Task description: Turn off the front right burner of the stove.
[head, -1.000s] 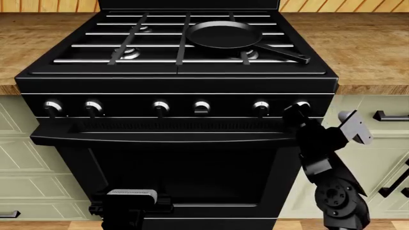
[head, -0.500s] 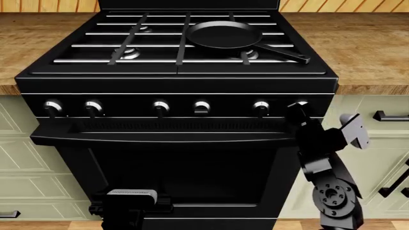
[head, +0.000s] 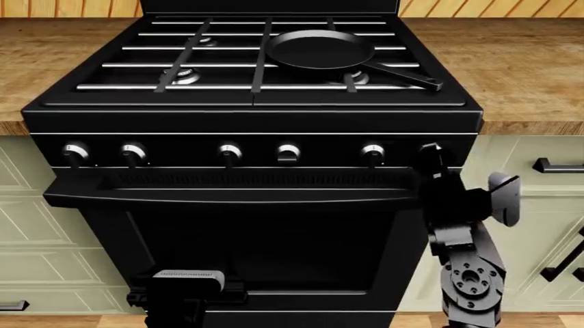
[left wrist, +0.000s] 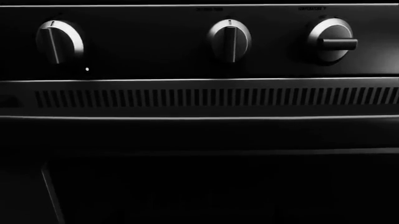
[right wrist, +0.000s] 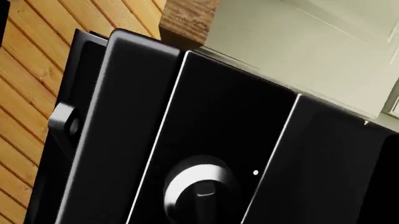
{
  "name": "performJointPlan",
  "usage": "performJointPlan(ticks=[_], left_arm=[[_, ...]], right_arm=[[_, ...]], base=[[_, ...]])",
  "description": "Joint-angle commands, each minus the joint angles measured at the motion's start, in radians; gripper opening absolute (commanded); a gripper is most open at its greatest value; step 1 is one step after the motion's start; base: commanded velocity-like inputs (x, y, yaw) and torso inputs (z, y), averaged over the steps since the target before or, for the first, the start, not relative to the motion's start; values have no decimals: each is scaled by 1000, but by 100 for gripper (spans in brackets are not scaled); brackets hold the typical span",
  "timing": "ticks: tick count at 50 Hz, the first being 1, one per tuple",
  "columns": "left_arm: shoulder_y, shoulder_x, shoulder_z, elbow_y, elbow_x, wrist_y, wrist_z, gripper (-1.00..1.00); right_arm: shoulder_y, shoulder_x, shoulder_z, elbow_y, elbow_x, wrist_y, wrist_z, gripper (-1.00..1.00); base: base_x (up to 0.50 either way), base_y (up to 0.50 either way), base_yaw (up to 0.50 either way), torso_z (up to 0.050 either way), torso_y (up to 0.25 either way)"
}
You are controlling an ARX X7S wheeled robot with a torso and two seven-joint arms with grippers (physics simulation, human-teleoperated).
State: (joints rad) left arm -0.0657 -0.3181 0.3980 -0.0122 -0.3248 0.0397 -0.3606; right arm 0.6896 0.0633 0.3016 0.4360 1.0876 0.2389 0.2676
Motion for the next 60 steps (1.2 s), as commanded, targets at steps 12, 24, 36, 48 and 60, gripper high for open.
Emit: performJointPlan(ticks=[12, 24, 36, 48, 60], left_arm=[[-1, -2, 4, -2, -1, 5, -6, 100], [-2, -4, 7, -1, -4, 3, -8, 100], [-3, -6, 9, -1, -6, 2, -10, 100], [-3, -7, 11, -1, -9, 2, -12, 100], [-4, -8, 12, -2, -11, 6, -15, 100]], right_arm=[[191, -47, 54, 234, 282, -121, -33, -100], [207, -59, 47, 247, 409, -179, 10, -100], [225, -55, -6, 266, 572, -279, 35, -100], [236, -57, -44, 283, 686, -355, 43, -100], [242, -57, -144, 246, 934, -505, 92, -100]], base=[[51, -8, 18, -1, 0], [53, -10, 16, 0, 0], [17, -3, 4, -1, 0], [0, 0, 0, -1, 0], [0, 0, 0, -2, 0]])
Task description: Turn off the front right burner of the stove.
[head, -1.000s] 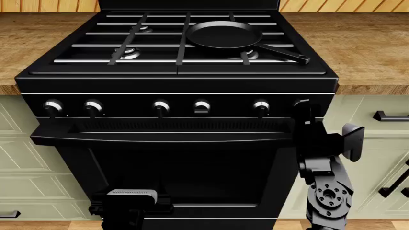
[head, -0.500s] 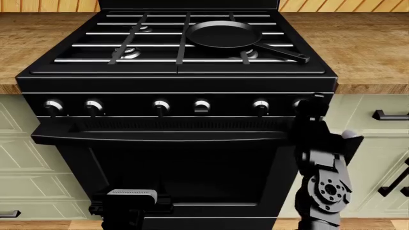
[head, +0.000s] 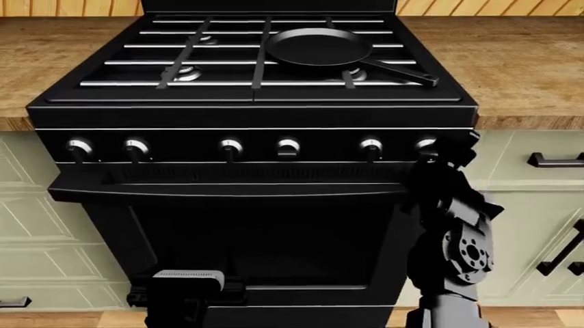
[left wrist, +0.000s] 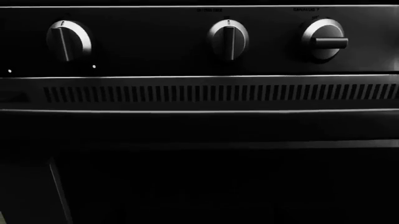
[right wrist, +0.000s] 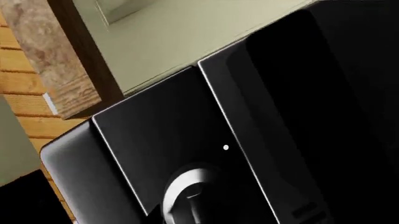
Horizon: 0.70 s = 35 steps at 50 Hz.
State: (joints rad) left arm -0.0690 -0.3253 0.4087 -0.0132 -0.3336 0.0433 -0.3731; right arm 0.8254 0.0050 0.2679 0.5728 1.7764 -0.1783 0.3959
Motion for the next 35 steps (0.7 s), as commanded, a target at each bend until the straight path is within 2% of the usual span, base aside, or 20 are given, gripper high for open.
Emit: performJointPlan(ticks=[1, 15, 20, 35], left_arm=[[0, -1, 1, -1, -2, 2, -2, 100], [-1, -3, 4, 0, -5, 1, -4, 100], [-2, -4, 5, 0, -6, 1, -5, 100], [-2, -5, 7, 0, -9, 2, -8, 100]], right_arm=[[107, 1, -114, 109, 264, -95, -33, -100], [121, 1, -197, 55, 555, -286, -26, -100], [135, -2, -210, 32, 725, -381, -44, -100], [151, 4, -217, 26, 990, -460, -125, -100]], base=[[0, 0, 0, 0, 0], [0, 0, 0, -1, 0], [0, 0, 0, -2, 0], [18, 0, 4, -1, 0]])
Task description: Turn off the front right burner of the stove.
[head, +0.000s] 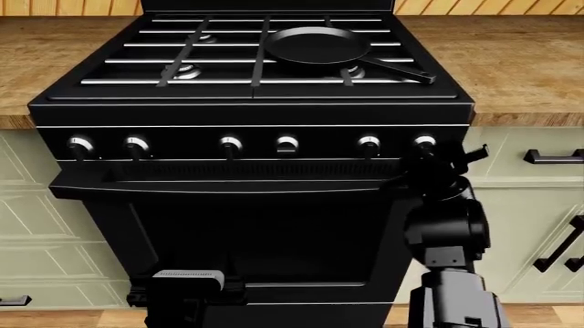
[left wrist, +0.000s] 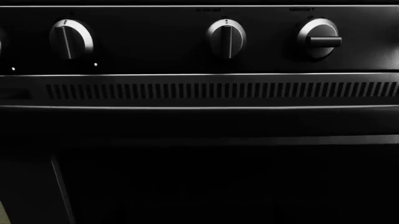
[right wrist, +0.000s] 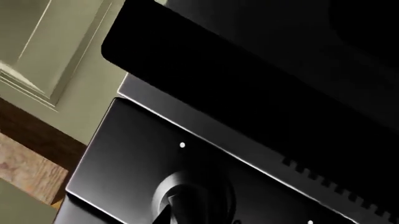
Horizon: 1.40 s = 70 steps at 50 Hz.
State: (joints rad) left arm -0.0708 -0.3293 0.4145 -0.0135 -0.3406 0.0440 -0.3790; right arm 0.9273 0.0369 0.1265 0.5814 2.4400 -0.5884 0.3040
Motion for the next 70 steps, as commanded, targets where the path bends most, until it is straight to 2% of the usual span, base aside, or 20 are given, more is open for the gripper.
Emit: performJointPlan(ticks=[1, 36, 47, 62, 70], left_arm=[[0, -1, 1, 0, -3, 1, -3, 100], [-2, -5, 7, 0, -10, 1, -8, 100], [-3, -6, 8, 0, -13, 0, -11, 100], [-3, -7, 10, 0, -15, 1, -15, 100], [-4, -8, 11, 1, -18, -2, -16, 100]], right_arm=[[51, -28, -75, 16, 341, -55, -36, -100], [81, -29, -4, 34, 682, -112, -156, -100], [141, -37, 148, 157, 701, -52, -111, -100], [284, -37, 407, 457, 701, 126, -54, -100], [307, -37, 477, 505, 701, 156, -47, -100]], base=[[32, -3, 12, -10, 0], [35, -3, 15, -2, 0], [34, -3, 15, -2, 0], [29, -2, 14, -2, 0], [25, 0, 14, -3, 0]])
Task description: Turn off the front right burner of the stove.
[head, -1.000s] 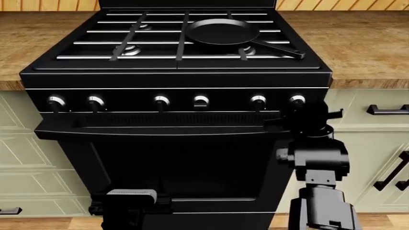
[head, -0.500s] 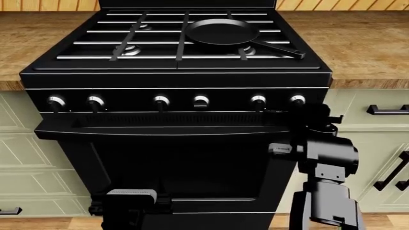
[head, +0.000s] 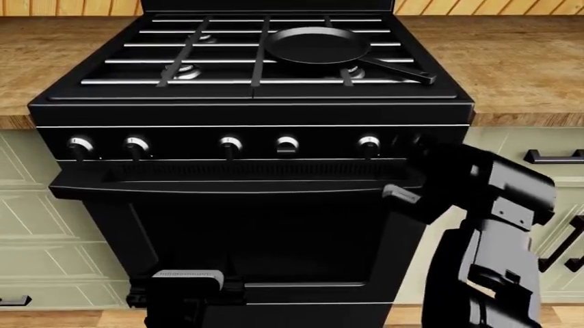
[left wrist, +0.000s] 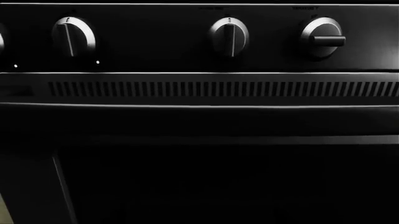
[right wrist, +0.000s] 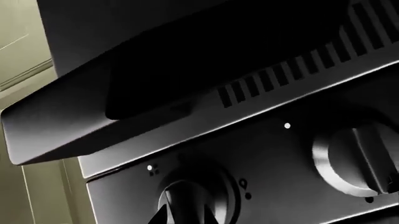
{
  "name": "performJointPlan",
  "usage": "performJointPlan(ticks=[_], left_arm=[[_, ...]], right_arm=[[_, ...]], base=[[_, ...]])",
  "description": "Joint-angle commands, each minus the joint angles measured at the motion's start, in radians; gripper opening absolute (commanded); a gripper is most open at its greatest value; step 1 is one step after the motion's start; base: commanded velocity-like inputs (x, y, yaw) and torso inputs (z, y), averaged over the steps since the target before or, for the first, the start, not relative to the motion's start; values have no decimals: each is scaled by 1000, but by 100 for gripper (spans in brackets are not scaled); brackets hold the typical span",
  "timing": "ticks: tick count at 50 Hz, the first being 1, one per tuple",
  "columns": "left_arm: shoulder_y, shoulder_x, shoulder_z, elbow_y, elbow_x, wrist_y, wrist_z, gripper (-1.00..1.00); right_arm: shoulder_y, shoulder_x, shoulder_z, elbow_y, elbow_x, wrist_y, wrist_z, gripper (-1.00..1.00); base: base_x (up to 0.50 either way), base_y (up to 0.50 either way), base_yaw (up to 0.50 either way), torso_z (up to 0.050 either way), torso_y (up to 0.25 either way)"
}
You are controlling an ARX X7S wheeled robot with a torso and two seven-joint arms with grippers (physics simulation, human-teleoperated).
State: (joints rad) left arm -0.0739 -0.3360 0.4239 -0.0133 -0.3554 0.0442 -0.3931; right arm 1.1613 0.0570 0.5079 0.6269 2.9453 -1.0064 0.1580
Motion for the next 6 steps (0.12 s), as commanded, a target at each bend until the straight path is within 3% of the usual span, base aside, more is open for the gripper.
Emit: performJointPlan(ticks=[1, 6], left_arm=[[-1, -1, 2, 0, -2, -1, -2, 100], [-1, -2, 3, 1, -3, -2, -3, 100]], right_arm=[[76, -57, 109, 464, 196, 575, 101, -100], [85, -57, 154, 479, 196, 583, 107, -100]], base=[[24, 0, 14, 0, 0], [24, 0, 14, -2, 0]])
